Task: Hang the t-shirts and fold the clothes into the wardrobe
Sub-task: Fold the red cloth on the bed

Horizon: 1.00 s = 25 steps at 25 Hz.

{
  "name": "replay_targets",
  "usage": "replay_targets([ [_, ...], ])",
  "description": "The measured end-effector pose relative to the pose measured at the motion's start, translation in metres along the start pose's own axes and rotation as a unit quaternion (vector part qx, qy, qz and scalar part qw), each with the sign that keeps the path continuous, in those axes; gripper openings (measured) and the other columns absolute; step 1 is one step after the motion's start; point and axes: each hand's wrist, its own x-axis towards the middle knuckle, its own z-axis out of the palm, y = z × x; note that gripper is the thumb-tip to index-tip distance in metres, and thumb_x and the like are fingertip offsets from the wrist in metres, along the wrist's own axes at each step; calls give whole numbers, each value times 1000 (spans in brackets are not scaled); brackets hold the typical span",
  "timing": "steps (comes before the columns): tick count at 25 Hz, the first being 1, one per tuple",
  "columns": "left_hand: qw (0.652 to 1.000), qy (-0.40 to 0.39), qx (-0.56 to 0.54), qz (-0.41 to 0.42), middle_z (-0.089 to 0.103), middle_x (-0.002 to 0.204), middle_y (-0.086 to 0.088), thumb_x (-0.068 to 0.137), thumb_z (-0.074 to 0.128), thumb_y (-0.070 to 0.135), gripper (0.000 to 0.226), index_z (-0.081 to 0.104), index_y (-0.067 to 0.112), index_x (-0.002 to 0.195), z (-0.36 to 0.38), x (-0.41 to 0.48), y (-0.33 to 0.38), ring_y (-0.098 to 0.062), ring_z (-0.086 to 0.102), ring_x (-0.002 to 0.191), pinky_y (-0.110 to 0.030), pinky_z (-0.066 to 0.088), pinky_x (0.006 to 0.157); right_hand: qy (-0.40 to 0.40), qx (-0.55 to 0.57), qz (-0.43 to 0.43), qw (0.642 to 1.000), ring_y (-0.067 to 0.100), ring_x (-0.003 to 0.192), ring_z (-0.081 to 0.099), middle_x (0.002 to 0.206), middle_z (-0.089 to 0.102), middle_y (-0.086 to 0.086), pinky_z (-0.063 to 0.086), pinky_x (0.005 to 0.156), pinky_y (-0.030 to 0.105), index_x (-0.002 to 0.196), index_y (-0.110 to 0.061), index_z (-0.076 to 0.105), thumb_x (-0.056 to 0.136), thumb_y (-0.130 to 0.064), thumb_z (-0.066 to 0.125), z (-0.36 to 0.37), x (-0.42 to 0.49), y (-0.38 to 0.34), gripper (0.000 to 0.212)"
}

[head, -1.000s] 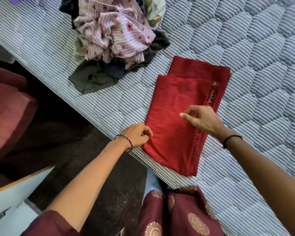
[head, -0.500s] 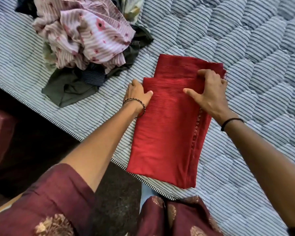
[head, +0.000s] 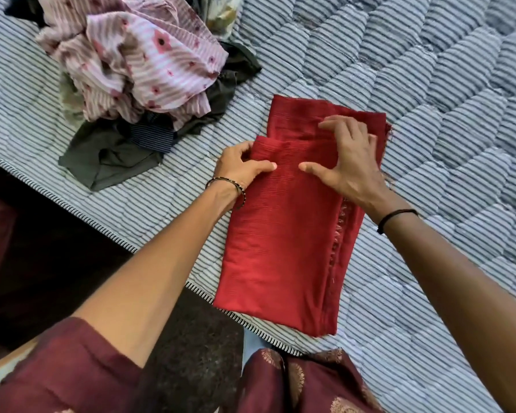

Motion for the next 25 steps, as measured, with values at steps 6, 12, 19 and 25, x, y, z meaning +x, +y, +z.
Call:
replay_targets([
  [6, 978, -75, 120, 154, 75, 96, 9, 71, 84, 34, 32, 77, 28, 101, -5, -15, 4, -10, 68, 97, -40, 52, 91, -98, 205, -68, 972, 7, 132, 51, 138, 60, -7, 37, 115, 32, 144, -17, 50, 72, -23, 83, 10, 2, -27, 79],
  [12, 962, -102, 113, 226, 75, 95, 8, 76, 83, 28, 27, 75, 36, 100, -22, -23, 10, -8, 67, 95, -35, 53, 87, -105, 150, -59, 981, 8, 118, 48, 119, 59, -13, 31, 111, 38, 125, -17, 66, 69, -29, 68, 14, 0, -22, 57],
  [19, 971, -153, 43, 179, 74, 103, 4, 80, 75, 30, 25, 70, 29, 105, -22, -2, -2, -15, 69, 102, -41, 51, 101, -53, -54, -58, 996, 11, 115, 50, 99, 65, -2, 16, 107, 36, 89, -16, 69, 91, -52, 56, 6, -4, 6, 38],
  [25, 976, -52, 119, 174, 75, 99, 6, 82, 72, 45, 32, 73, 27, 109, -12, 16, 12, -13, 69, 98, -43, 54, 92, 42, -48, 25, 998, 27, 61, 62, 54, 51, -6, 47, 63, 35, 86, -19, 67, 93, -65, 59, -13, -7, 12, 47],
])
